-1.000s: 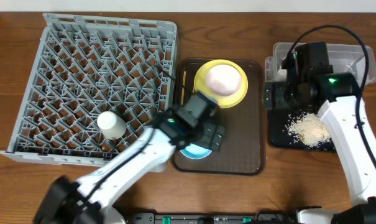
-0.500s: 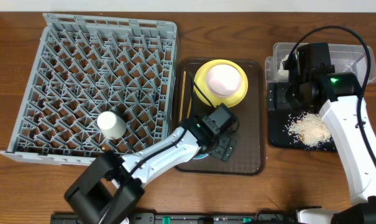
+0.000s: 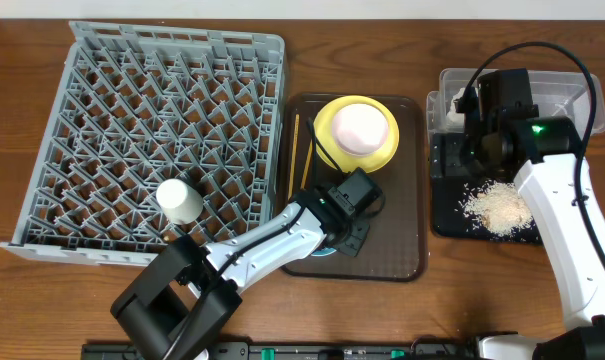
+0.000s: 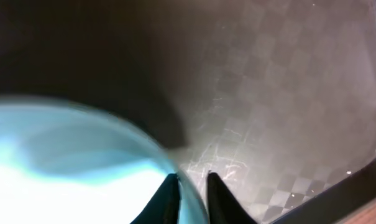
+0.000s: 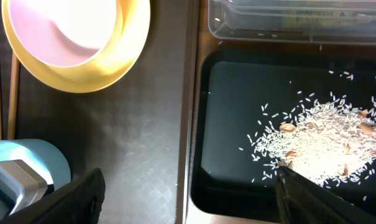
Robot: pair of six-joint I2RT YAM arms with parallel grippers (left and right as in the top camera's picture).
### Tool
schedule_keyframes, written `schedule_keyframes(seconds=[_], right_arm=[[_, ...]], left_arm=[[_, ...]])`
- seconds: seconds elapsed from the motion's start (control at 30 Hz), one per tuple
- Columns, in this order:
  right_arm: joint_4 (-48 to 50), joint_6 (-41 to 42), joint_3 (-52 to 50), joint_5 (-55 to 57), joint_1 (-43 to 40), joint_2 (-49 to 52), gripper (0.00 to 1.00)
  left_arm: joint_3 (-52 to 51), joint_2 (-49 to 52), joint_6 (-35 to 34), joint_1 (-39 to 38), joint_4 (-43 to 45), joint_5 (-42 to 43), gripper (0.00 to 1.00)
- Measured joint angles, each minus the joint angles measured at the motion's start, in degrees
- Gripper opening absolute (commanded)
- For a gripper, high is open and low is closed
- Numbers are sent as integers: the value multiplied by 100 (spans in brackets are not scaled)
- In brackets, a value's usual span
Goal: Sort waste into correct bins and load items into the dishwasher
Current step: 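Reach the left gripper to the light-blue bowl and grasp its rim, then carry the light-blue bowl with the left gripper into the dish rack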
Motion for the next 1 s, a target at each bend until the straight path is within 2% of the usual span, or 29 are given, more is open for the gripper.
schedule_keyframes(seconds=[0.33, 0.63, 0.8, 1.0], right_arm=[[0, 0, 0, 0, 0, 0, 86], [-2, 0, 0, 0, 0, 0, 86], [-33, 0, 0, 0, 0, 0, 86], [-46, 0, 0, 0, 0, 0, 86]], left_arm=[[13, -223, 17, 0, -107, -131, 6], [551, -1178, 308, 201, -678, -63, 6], [1097, -1676, 632, 909, -1001, 229, 6], [1357, -1930, 981, 2459, -1008, 1497, 6]])
